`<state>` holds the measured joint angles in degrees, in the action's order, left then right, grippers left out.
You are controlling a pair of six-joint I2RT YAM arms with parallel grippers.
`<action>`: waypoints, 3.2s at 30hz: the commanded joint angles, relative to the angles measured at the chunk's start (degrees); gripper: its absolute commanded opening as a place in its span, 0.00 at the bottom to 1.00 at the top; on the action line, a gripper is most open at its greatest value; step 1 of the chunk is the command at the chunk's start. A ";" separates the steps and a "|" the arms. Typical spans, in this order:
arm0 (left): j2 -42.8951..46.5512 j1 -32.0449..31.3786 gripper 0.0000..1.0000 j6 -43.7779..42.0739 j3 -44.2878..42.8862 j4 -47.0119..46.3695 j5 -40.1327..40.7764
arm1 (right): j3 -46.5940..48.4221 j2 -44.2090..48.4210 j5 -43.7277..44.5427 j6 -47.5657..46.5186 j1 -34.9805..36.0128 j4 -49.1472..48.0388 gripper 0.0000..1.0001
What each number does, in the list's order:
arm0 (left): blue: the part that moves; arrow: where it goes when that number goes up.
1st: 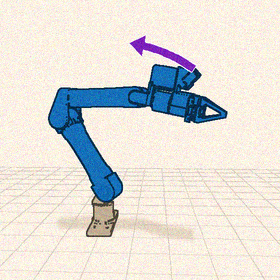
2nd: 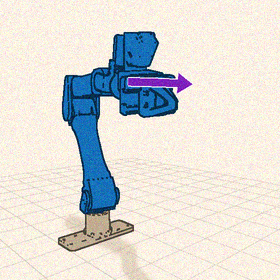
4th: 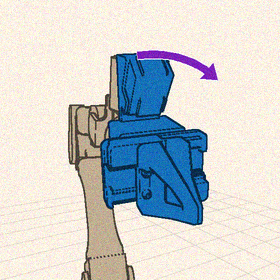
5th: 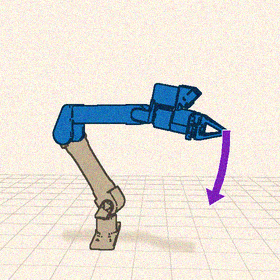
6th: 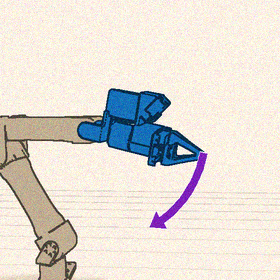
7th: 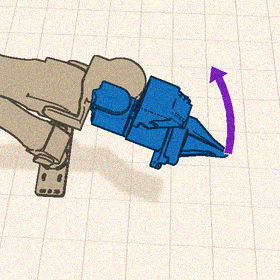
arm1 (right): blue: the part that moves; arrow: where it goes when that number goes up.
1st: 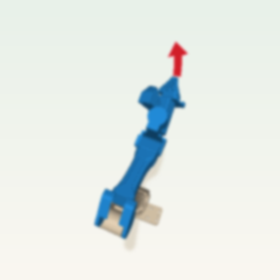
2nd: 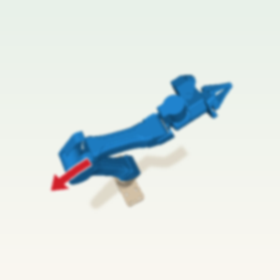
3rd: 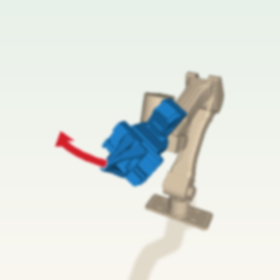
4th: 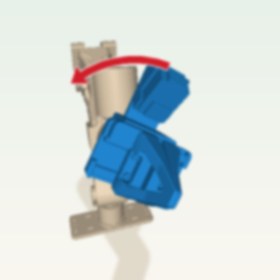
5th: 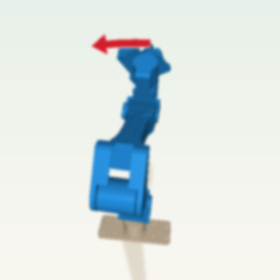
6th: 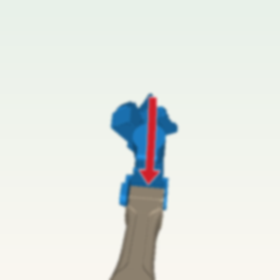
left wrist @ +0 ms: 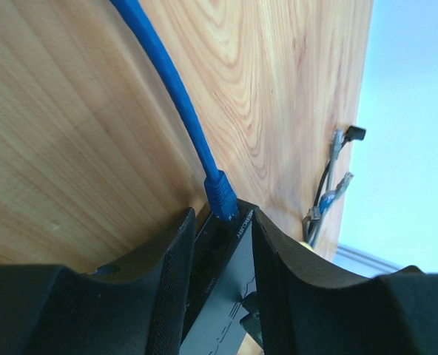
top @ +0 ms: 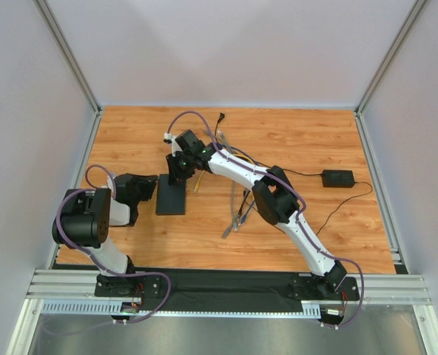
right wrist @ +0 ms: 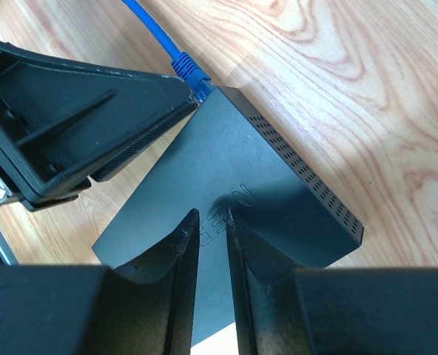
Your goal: Pull the plug from the switch port
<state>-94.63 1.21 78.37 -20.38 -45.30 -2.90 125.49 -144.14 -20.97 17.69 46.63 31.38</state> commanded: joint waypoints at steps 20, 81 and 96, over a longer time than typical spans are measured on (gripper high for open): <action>-1.52 1.25 0.41 -4.37 -4.75 6.71 -3.87 | 0.02 -4.93 4.54 -3.10 -1.46 7.38 0.24; -8.90 4.06 0.00 -10.26 4.30 -25.81 2.20 | 4.32 -8.44 6.30 1.99 -1.54 12.39 0.18; -8.92 5.99 0.00 -8.49 6.58 -29.86 2.72 | 4.50 -8.53 5.77 2.87 -1.81 12.13 0.18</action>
<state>-107.66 6.90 74.17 -14.15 -74.26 -3.16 131.33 -147.57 -22.04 22.28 46.35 35.07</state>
